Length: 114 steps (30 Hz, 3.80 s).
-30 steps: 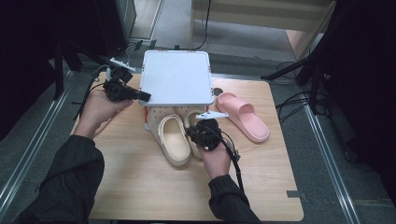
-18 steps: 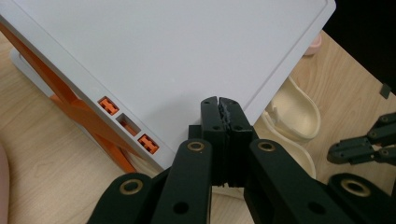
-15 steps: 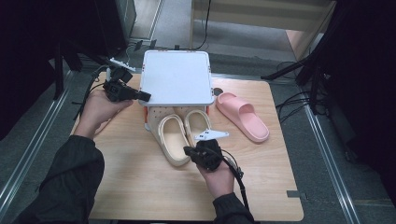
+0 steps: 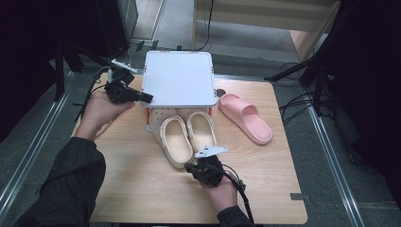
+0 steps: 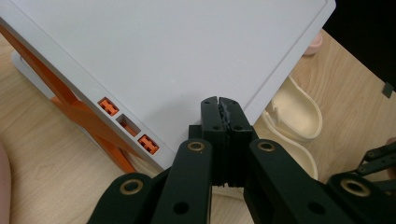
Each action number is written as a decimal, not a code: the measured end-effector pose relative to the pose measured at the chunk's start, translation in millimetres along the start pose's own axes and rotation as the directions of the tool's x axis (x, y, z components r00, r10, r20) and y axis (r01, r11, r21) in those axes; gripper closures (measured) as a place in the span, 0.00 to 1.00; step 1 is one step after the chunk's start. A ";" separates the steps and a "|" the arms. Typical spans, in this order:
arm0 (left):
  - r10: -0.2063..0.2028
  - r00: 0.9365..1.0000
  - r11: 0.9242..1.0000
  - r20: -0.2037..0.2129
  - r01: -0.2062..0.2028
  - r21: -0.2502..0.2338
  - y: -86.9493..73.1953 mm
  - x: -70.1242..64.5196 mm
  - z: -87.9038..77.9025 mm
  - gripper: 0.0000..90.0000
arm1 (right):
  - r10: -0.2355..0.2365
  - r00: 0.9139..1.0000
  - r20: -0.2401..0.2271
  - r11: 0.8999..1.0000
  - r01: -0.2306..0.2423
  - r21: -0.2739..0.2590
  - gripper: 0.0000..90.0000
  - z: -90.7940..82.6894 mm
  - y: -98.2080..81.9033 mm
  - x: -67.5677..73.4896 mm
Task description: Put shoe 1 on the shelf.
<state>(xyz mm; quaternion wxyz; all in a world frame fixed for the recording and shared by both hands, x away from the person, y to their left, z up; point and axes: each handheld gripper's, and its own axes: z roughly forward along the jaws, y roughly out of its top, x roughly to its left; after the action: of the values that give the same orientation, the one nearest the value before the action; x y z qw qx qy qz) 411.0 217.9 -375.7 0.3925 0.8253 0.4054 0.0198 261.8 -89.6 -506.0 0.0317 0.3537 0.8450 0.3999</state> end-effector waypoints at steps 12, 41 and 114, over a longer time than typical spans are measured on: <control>-0.002 1.000 1.000 0.001 0.002 0.001 -0.2 -0.2 0.2 1.00 | 0.004 1.000 0.029 1.000 -0.004 -0.014 1.00 17.7 13.4 -0.5; -0.002 1.000 1.000 0.005 0.002 0.001 -0.7 1.1 -0.4 1.00 | 0.070 0.987 0.143 0.995 -0.060 -0.073 1.00 87.7 95.5 -14.5; -0.032 0.999 0.999 0.002 0.032 -0.011 -1.8 1.5 -1.0 0.99 | 0.081 0.989 0.126 0.995 -0.072 -0.076 1.00 33.0 51.9 -74.1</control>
<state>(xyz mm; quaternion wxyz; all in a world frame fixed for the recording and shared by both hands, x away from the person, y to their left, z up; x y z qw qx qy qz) 410.4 220.2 -376.6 0.3978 0.8165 0.4182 0.0148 358.0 -92.0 -509.2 0.0834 0.4094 0.8122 0.4071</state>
